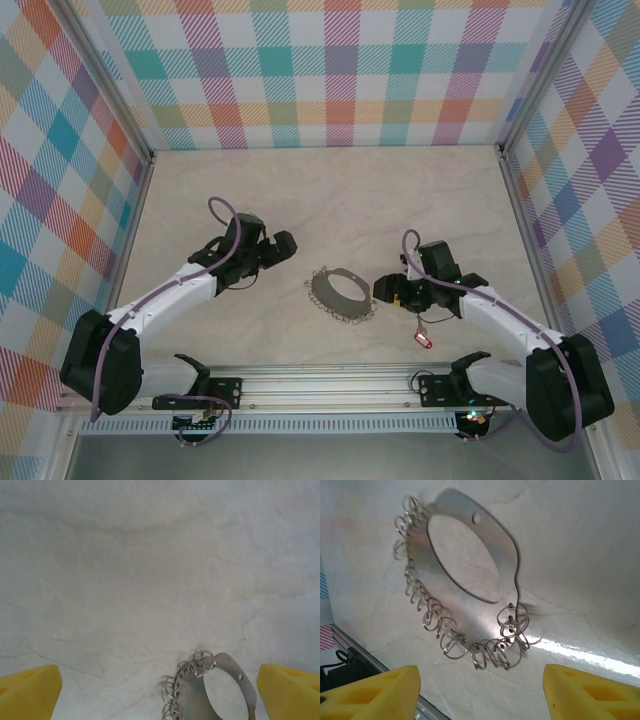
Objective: Put the keys on the keyring
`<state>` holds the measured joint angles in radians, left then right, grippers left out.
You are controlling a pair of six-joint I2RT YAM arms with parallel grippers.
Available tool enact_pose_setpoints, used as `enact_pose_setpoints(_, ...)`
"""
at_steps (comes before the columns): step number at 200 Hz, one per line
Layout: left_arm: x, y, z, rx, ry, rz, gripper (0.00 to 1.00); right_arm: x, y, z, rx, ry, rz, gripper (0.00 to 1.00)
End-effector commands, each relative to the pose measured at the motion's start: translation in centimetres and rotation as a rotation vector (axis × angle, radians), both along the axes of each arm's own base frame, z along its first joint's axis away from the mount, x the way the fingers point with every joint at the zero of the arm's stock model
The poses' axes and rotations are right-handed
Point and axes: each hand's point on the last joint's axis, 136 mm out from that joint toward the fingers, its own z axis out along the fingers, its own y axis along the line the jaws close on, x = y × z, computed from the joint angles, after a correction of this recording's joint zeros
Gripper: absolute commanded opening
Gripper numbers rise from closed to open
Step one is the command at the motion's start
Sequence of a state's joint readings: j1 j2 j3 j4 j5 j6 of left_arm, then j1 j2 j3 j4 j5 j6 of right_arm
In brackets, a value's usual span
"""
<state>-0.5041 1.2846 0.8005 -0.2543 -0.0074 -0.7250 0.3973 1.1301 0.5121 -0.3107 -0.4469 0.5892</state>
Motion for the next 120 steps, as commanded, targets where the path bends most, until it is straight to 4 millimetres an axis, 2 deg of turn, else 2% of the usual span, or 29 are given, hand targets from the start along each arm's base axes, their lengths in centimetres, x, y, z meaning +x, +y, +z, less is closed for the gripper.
enact_pose_setpoints(1, -0.2, -1.1, -1.0, -0.043, 0.038, 0.023, 1.0, -0.3, 0.9, -0.9, 0.011, 0.036, -0.007, 0.65)
enact_pose_setpoints(68, -0.7, -2.0, -2.9, -0.073, 0.091, 0.018, 1.0, 0.0, 2.9, -3.0, -0.033, 0.069, 0.023, 0.62)
enact_pose_setpoints(120, -0.4, -2.2, -3.1, -0.072, 0.093, 0.016, 1.0, -0.6, 6.1, -3.3, -0.035, 0.094, 0.1, 0.6)
